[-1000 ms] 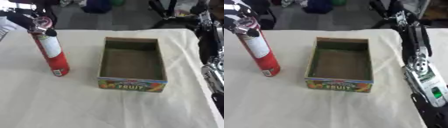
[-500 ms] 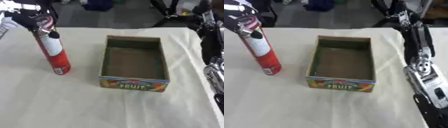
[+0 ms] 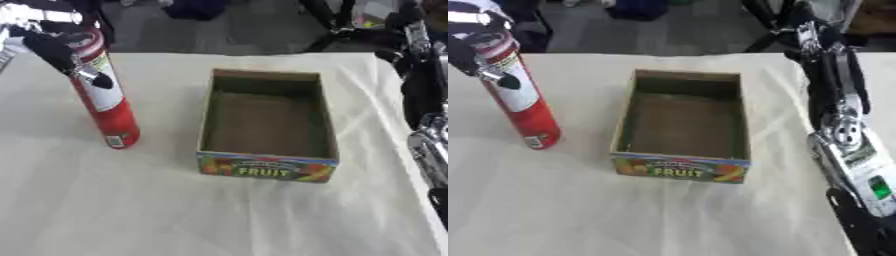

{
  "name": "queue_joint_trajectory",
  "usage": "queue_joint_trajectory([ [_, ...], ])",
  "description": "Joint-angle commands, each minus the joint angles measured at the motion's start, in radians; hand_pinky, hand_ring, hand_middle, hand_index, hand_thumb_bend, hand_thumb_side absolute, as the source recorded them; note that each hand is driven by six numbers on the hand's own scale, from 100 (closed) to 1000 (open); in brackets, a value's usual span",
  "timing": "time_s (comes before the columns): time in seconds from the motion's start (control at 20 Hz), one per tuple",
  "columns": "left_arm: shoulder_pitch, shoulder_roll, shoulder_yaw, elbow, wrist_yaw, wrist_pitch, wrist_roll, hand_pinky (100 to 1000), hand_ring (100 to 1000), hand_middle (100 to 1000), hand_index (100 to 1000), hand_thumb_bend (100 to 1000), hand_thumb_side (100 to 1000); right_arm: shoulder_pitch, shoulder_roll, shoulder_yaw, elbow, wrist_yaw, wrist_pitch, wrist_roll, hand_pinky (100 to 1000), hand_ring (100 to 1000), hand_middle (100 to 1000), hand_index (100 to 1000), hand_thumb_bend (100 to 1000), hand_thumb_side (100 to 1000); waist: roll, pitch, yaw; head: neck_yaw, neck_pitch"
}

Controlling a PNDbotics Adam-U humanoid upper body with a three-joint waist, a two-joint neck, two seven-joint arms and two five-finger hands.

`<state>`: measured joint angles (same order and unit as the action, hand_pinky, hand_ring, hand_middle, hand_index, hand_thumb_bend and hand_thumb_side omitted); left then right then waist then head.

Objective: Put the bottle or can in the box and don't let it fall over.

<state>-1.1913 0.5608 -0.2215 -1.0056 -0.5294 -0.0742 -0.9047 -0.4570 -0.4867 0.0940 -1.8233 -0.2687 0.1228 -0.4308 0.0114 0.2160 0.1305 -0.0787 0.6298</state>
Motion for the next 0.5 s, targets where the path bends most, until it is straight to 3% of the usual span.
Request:
queue_joint_trajectory([
  [0.05, -0.018, 0.007, 0.01, 0.012, 0.014, 0.0, -0.002, 773, 874, 883, 870, 634, 413, -0.017, -0.012, -0.001, -0.021, -0.006, -0.004, 0.0, 835, 786, 822, 803, 357, 778, 0.001, -0.011, -0.001, 0.004, -0.014],
  [0.25, -0.018, 0.006, 0.013, 0.022, 0.025, 0.008, -0.002, 776, 876, 884, 866, 602, 357, -0.018, -0.01, 0.0, -0.021, -0.007, -0.006, -0.002, 835, 785, 820, 802, 352, 778, 0.002, -0.009, -0.001, 0.005, -0.014],
  [0.5, -0.018, 0.005, 0.021, 0.036, 0.033, 0.027, -0.002, 769, 862, 878, 858, 508, 170, -0.02, -0.01, -0.001, -0.028, -0.01, -0.009, -0.004, 834, 783, 816, 801, 350, 774, 0.002, -0.008, -0.004, 0.003, -0.017],
])
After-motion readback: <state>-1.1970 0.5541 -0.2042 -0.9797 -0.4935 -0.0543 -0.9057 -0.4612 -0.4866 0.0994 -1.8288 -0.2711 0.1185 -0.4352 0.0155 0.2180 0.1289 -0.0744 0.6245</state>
